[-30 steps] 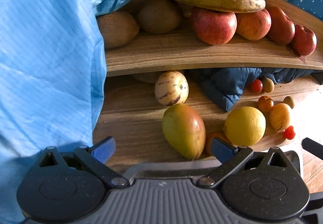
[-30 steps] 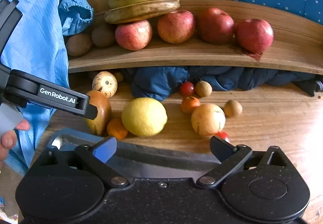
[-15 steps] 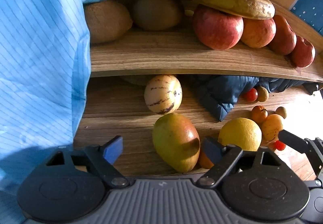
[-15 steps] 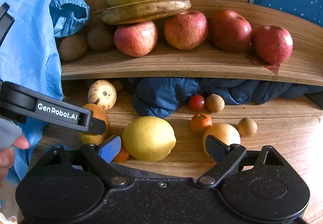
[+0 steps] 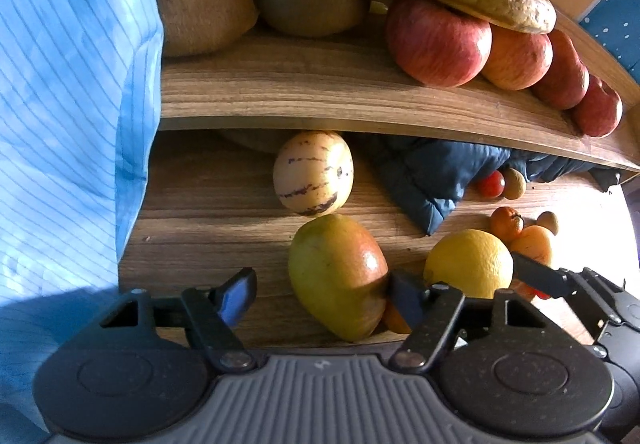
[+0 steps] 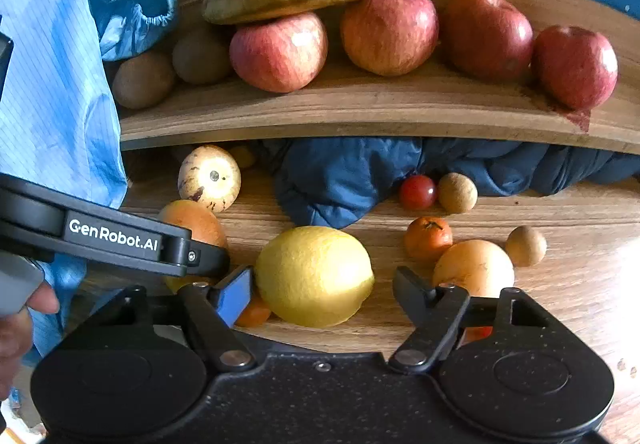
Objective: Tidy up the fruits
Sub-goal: 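Reach the left tool to the mango while the right tool reaches the lemon, then close the left tool on the mango while the right tool grasps the lemon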
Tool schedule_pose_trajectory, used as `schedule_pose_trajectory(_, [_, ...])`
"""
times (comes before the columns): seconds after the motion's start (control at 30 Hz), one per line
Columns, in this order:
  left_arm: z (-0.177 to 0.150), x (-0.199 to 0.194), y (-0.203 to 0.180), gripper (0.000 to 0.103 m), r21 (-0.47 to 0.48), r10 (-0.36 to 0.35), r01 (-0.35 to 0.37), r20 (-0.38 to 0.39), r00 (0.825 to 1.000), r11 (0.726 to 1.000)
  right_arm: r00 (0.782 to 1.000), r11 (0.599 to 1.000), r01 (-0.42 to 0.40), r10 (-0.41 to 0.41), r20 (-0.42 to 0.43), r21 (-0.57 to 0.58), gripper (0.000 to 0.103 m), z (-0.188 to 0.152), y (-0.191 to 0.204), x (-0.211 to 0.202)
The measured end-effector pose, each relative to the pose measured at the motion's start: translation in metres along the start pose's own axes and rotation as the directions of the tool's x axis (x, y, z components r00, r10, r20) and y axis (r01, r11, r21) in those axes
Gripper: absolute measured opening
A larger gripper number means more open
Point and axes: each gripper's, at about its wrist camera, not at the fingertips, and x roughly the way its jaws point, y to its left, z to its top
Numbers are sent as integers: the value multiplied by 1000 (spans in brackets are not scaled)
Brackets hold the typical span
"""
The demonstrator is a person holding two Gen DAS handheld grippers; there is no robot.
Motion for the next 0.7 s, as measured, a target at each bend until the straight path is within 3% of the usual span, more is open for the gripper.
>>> schedule_pose_trajectory(0.23, [1, 2, 0, 59, -4, -47, 47, 5, 999, 999, 999, 999, -38, 38, -8, 24, 66, 2, 0, 3])
schedule_pose_trajectory(0.7, [-2, 0, -1, 57, -8, -62, 62, 29, 998, 998, 998, 997, -53, 52, 25, 50, 65, -3, -7, -6])
